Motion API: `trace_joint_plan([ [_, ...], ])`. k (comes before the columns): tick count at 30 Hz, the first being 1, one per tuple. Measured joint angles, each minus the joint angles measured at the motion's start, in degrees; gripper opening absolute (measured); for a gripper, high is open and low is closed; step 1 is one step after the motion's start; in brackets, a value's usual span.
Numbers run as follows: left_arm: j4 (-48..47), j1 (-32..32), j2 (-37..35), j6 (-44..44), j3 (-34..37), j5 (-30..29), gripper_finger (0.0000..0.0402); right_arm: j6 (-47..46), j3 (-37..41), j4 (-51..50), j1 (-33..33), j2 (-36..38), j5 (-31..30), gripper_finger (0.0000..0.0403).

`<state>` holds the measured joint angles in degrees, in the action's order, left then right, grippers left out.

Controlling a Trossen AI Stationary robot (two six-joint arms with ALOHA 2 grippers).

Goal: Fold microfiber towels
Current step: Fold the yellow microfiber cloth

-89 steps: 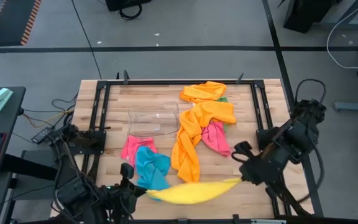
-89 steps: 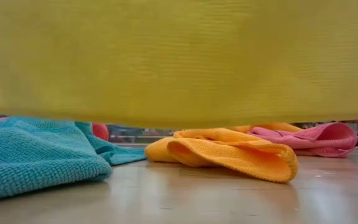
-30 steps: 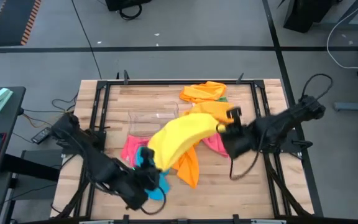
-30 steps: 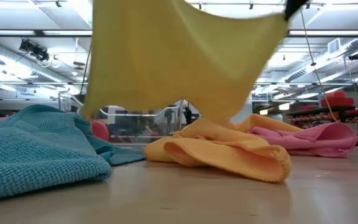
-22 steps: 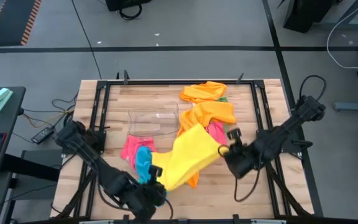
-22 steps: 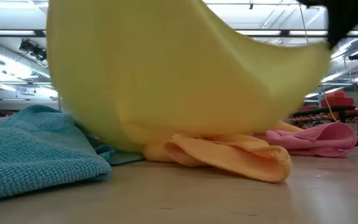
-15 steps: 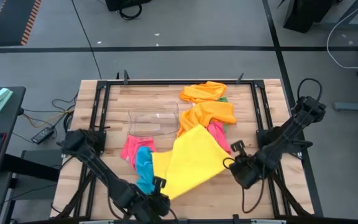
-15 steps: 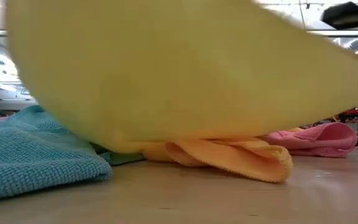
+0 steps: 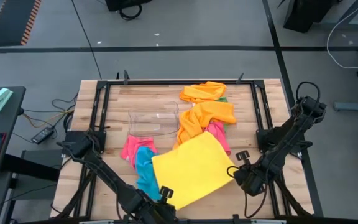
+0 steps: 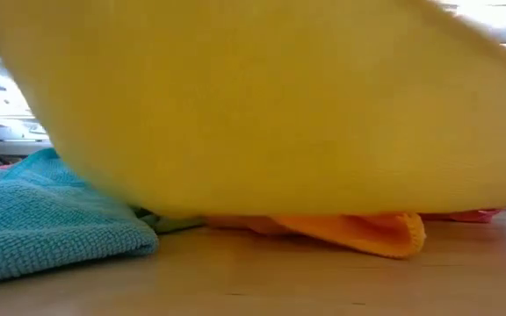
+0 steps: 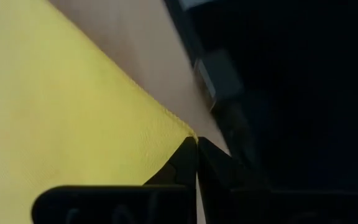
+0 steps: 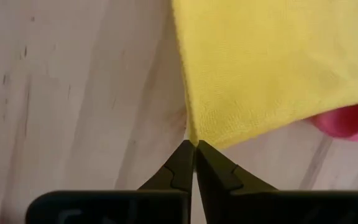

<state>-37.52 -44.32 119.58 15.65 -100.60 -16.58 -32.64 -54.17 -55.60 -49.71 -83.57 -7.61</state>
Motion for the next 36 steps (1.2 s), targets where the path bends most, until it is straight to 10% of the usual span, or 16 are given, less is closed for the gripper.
trace_joint_plan([
  [24,-0.54,1.78,0.43,0.37,-0.17,0.33,0.0028,-10.35,-0.46,0.1,0.03,0.0,3.55,0.0118],
  [36,0.73,7.79,0.43,-4.44,-0.17,0.27,0.0013,9.1,1.38,29.06,4.02,0.0,-15.48,0.0129],
])
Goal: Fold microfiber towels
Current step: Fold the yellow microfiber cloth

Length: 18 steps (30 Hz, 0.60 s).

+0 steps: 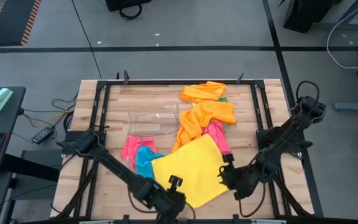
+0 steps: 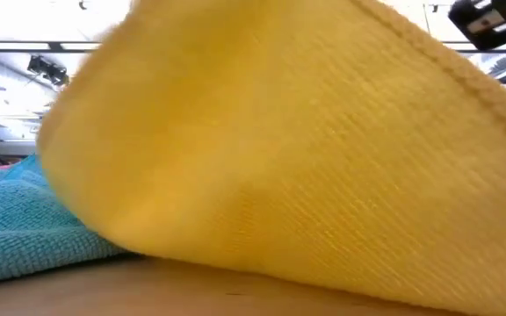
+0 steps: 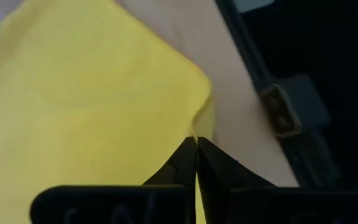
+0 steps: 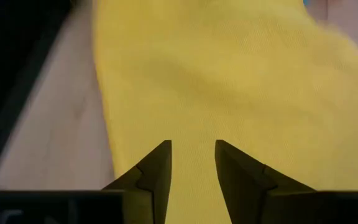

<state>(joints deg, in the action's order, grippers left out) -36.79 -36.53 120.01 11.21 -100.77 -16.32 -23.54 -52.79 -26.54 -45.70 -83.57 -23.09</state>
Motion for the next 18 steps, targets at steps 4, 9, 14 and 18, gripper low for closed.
trace_joint_plan([
  [4,1.69,1.95,0.0,-3.74,0.0,-0.03,0.0025,3.44,4.28,10.8,1.39,0.02,-0.01,0.0125],
  [9,4.87,4.62,0.0,-9.03,0.0,0.04,0.002,3.68,10.11,18.61,2.86,0.02,0.0,0.0124],
  [14,9.16,8.11,0.0,-12.76,0.0,-0.06,0.0011,1.72,14.26,25.1,2.85,0.02,-0.02,0.0124],
  [18,11.14,10.84,0.0,-14.58,0.0,-0.02,0.0021,0.46,15.88,29.54,2.82,0.02,-1.31,0.0124],
])
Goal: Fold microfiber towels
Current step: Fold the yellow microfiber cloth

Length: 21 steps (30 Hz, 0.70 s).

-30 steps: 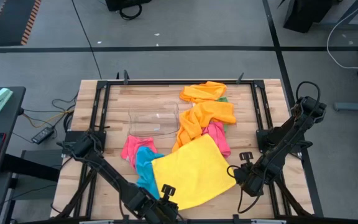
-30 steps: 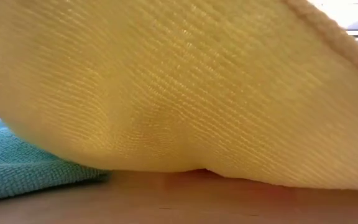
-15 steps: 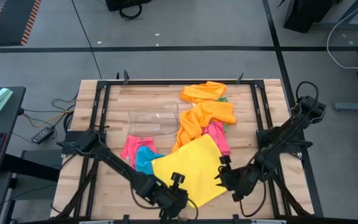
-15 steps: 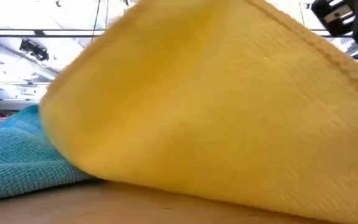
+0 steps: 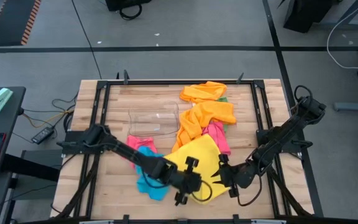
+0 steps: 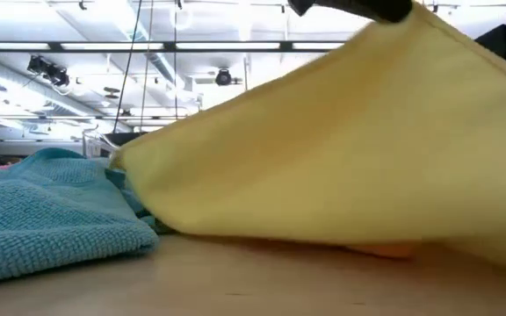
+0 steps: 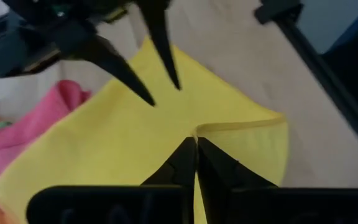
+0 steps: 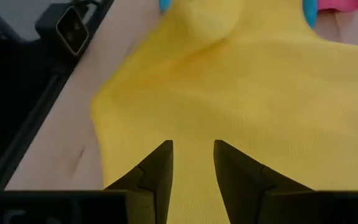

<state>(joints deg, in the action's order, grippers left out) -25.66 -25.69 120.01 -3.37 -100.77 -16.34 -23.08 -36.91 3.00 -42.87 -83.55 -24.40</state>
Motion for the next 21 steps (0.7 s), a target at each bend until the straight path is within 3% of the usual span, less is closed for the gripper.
trace_joint_plan([
  [6,1.39,2.92,0.49,-0.84,-0.04,0.04,0.0017,-0.11,0.01,3.25,0.57,0.0,-5.96,0.0124],
  [21,2.78,3.99,3.53,-3.31,-0.02,0.1,0.0014,-2.65,0.01,7.48,3.02,-0.44,-6.02,0.014],
])
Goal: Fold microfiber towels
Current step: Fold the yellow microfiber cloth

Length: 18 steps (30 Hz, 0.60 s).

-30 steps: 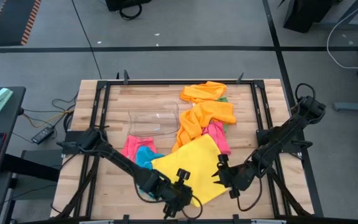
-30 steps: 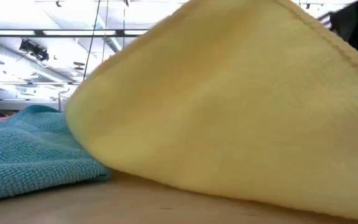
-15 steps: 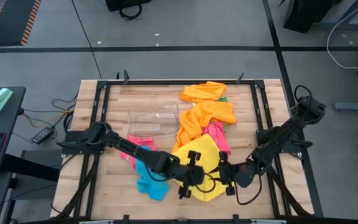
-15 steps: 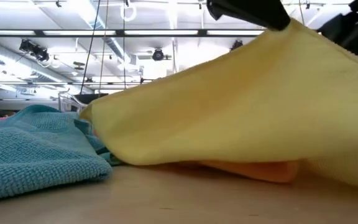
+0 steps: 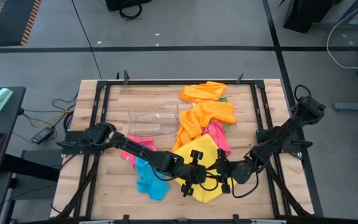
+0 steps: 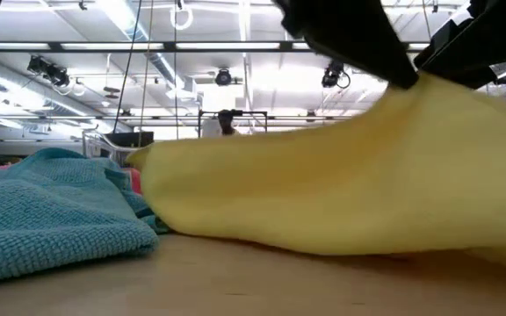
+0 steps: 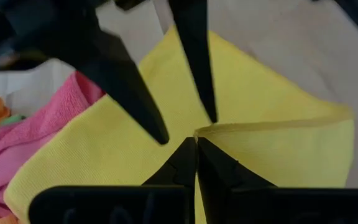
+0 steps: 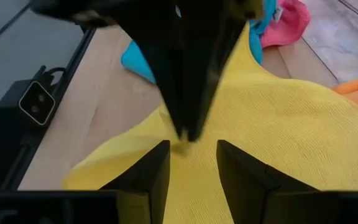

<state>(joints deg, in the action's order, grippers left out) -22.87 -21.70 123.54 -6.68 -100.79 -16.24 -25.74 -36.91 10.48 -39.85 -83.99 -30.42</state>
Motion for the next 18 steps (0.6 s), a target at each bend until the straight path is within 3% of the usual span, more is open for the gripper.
trace_joint_plan([
  [18,2.42,0.75,-0.05,-1.53,0.01,-1.74,0.0011,-0.82,-0.02,0.53,1.6,-3.56,1.7,0.0141],
])
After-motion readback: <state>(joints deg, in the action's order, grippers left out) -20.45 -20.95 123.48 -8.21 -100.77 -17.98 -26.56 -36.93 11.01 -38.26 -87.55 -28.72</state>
